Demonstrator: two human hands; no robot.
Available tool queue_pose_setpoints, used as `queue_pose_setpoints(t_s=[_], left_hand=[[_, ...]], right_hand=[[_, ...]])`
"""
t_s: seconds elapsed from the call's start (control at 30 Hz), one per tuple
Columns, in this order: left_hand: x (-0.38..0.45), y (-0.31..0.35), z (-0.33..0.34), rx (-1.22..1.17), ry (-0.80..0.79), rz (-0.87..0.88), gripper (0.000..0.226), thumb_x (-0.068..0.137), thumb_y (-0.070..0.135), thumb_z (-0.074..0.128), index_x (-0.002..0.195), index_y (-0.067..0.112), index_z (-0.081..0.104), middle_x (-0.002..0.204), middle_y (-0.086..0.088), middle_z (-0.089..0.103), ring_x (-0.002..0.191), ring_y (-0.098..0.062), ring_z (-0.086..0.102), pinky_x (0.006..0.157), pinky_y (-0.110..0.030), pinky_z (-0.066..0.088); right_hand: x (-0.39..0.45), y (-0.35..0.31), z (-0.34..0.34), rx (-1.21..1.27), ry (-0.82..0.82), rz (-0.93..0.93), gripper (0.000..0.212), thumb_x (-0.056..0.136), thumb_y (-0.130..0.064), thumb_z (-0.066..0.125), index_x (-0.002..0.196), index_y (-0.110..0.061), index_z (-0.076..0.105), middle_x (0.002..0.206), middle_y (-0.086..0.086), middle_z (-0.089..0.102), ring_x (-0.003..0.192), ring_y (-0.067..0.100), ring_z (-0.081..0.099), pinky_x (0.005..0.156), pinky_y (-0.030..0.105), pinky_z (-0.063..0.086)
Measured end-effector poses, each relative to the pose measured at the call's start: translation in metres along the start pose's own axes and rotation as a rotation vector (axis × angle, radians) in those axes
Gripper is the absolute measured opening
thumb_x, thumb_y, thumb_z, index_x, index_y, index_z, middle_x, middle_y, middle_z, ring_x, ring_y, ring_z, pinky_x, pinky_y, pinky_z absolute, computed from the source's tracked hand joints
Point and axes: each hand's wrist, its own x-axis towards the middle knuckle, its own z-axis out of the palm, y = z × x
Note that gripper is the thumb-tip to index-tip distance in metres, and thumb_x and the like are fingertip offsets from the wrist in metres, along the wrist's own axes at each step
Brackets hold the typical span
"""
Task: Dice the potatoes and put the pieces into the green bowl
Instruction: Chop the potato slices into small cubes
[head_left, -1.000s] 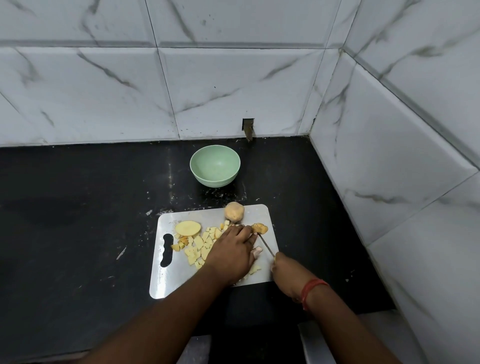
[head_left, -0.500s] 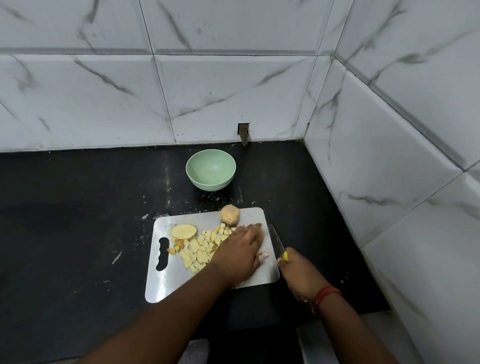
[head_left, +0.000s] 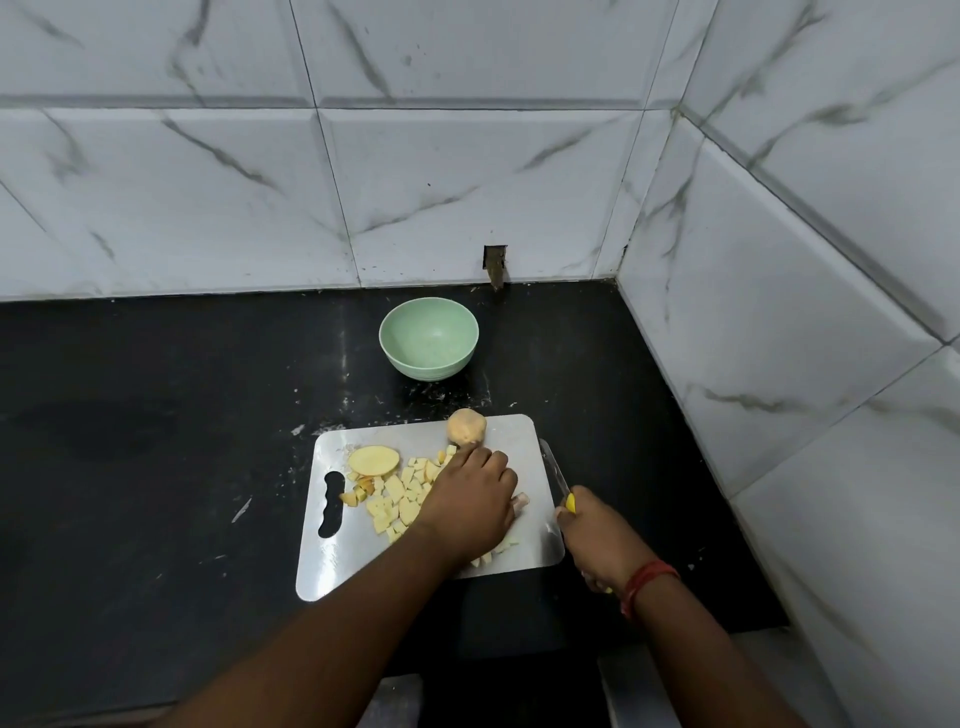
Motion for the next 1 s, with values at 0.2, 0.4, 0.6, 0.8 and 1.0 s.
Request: queue_pose_setpoints(t_s=[0.2, 0.4, 0.6, 0.8, 1.0], left_hand=[[-0.018, -0.02, -0.003, -0.092, 0.232, -0.102, 0.028, 0.096, 0.038, 0.05, 0.101, 0.017, 0.067, 0.1, -0.003, 0.061, 0.095, -0.025, 0.057, 0.095, -0.041, 0.049], [-0.041, -0.065, 0.003, -0.11, 0.218, -0.555, 0.025, 0.09, 0.026, 0.059, 0.111, 0.015, 0.066, 0.11, -0.005, 0.06, 0.1, -0.027, 0.056, 0.095, -0.046, 0.046], [-0.059, -0.094, 0.012, -0.136, 0.049, -0.731, 0.033, 0.091, 0.022, 0.059, 0.124, 0.016, 0.064, 0.121, -0.009, 0.061, 0.112, -0.035, 0.057, 0.109, -0.061, 0.035], [-0.054, -0.096, 0.009, -0.153, 0.007, -0.72, 0.044, 0.09, 0.041, 0.071, 0.127, 0.018, 0.062, 0.117, -0.009, 0.051, 0.112, -0.032, 0.052, 0.112, -0.055, 0.032], [-0.049, -0.096, -0.008, -0.254, 0.048, -0.713, 0.031, 0.092, 0.019, 0.065, 0.123, 0.016, 0.062, 0.116, -0.004, 0.049, 0.102, -0.026, 0.056, 0.102, -0.042, 0.037]], right_hand=[[0.006, -0.016, 0.003, -0.023, -0.013, -0.048, 0.015, 0.101, -0.029, 0.039, 0.092, -0.018, 0.045, 0.075, 0.004, 0.05, 0.052, 0.015, 0.047, 0.042, 0.024, 0.035], [0.013, -0.023, 0.012, -0.074, -0.025, -0.049, 0.015, 0.101, -0.03, 0.039, 0.102, -0.019, 0.049, 0.084, 0.006, 0.055, 0.059, 0.017, 0.052, 0.046, 0.026, 0.04], [0.026, -0.026, 0.023, -0.126, 0.036, -0.107, 0.022, 0.101, -0.02, 0.035, 0.117, -0.012, 0.046, 0.091, 0.012, 0.06, 0.07, 0.023, 0.059, 0.065, 0.036, 0.054], [0.04, -0.041, 0.033, -0.083, 0.195, -0.181, 0.015, 0.099, -0.011, 0.038, 0.098, -0.014, 0.053, 0.099, 0.007, 0.059, 0.087, 0.021, 0.06, 0.073, 0.035, 0.051], [0.052, -0.048, 0.043, -0.182, 0.222, -0.303, 0.024, 0.094, 0.0, 0.039, 0.107, -0.011, 0.056, 0.116, 0.006, 0.053, 0.1, 0.022, 0.054, 0.084, 0.034, 0.049]])
